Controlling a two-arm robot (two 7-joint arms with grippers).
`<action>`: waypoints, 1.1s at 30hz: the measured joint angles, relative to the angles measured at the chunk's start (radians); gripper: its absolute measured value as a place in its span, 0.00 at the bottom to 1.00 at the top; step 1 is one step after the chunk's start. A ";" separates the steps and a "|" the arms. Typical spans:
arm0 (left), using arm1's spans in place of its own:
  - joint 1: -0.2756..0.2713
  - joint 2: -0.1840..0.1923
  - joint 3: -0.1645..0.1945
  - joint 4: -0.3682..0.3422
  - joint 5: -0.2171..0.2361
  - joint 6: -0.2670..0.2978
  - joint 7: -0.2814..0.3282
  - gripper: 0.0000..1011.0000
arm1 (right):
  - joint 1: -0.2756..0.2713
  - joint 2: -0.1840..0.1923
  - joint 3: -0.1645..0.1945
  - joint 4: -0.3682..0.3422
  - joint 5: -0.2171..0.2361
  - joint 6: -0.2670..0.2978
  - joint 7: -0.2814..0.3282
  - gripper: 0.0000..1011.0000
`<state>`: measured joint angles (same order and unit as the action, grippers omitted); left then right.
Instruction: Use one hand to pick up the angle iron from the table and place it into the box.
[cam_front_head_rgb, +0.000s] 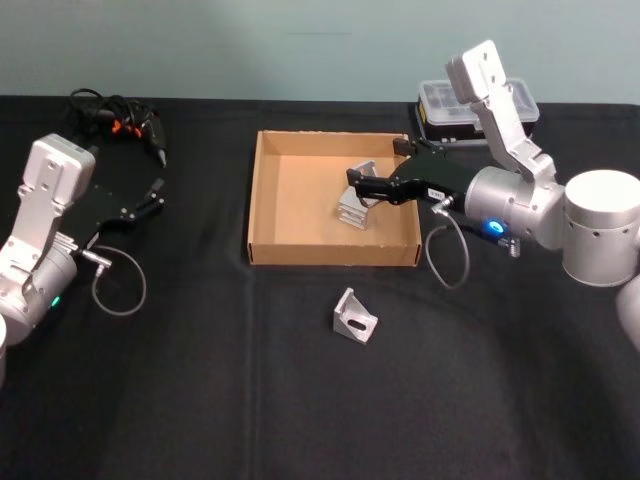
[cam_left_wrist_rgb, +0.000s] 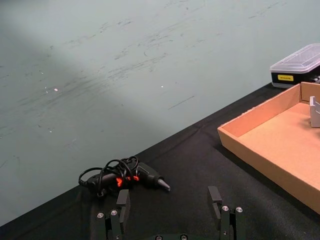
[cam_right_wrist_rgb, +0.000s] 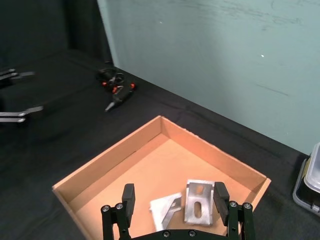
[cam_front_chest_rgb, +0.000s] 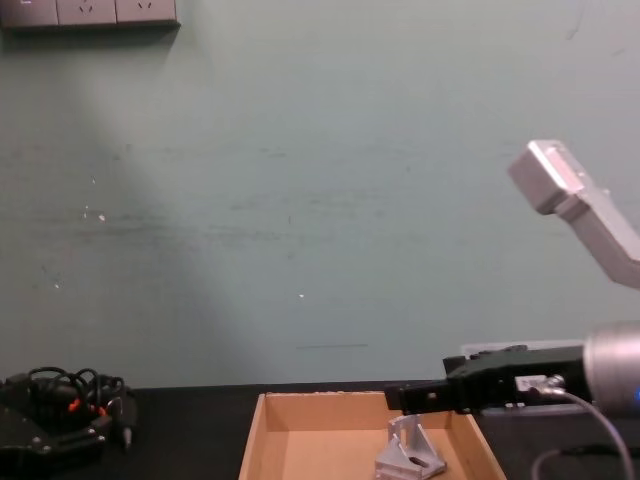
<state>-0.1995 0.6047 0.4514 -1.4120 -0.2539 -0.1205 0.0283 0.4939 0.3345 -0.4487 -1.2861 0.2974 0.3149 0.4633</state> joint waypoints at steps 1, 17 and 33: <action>0.000 0.000 0.000 0.000 0.000 0.000 0.000 1.00 | -0.008 0.007 0.001 -0.013 0.003 -0.001 0.002 0.99; 0.000 0.000 0.000 0.000 0.000 0.000 0.000 1.00 | -0.130 0.176 -0.041 -0.178 0.056 -0.097 0.145 0.99; 0.000 0.000 0.000 0.000 0.000 0.000 0.000 1.00 | -0.229 0.275 -0.059 -0.290 0.100 -0.117 0.144 0.99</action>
<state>-0.1995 0.6047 0.4514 -1.4120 -0.2539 -0.1206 0.0283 0.2646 0.6095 -0.5075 -1.5763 0.3970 0.1984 0.6070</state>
